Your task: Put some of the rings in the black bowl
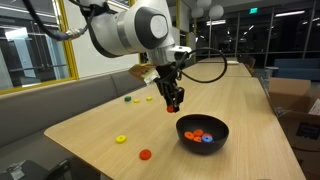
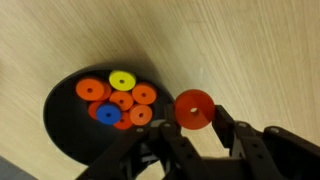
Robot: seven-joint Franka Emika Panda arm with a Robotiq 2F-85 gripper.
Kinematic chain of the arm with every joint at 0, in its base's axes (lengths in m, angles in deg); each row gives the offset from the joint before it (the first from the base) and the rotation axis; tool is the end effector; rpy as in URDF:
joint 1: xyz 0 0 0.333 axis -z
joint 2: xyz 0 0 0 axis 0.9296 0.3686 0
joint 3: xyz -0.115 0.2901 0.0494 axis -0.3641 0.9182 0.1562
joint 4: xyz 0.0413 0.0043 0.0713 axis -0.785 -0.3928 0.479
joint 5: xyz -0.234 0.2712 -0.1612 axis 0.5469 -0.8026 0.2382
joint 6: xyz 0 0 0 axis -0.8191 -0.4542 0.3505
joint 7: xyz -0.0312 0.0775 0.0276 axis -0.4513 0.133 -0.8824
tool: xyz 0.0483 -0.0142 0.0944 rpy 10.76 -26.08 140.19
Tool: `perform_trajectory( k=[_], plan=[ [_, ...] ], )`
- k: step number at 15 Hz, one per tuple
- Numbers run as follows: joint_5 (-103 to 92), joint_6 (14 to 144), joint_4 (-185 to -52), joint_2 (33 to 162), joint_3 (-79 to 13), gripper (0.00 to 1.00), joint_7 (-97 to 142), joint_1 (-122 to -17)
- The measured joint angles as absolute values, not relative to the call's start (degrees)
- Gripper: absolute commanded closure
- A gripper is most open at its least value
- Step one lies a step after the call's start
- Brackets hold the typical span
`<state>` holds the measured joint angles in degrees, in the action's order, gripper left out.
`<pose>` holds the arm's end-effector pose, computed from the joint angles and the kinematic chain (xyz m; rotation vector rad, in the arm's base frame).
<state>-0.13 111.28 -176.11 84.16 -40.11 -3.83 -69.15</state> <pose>0.4507 -0.0737 0.2552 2.9708 -0.8938 0.3830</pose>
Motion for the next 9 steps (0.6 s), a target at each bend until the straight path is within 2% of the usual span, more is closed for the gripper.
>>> perform_trajectory(
  k=[9],
  plan=[
    [-7.86,111.08,-166.66,93.08,-40.11,0.79,-17.29,-67.47]
  ],
)
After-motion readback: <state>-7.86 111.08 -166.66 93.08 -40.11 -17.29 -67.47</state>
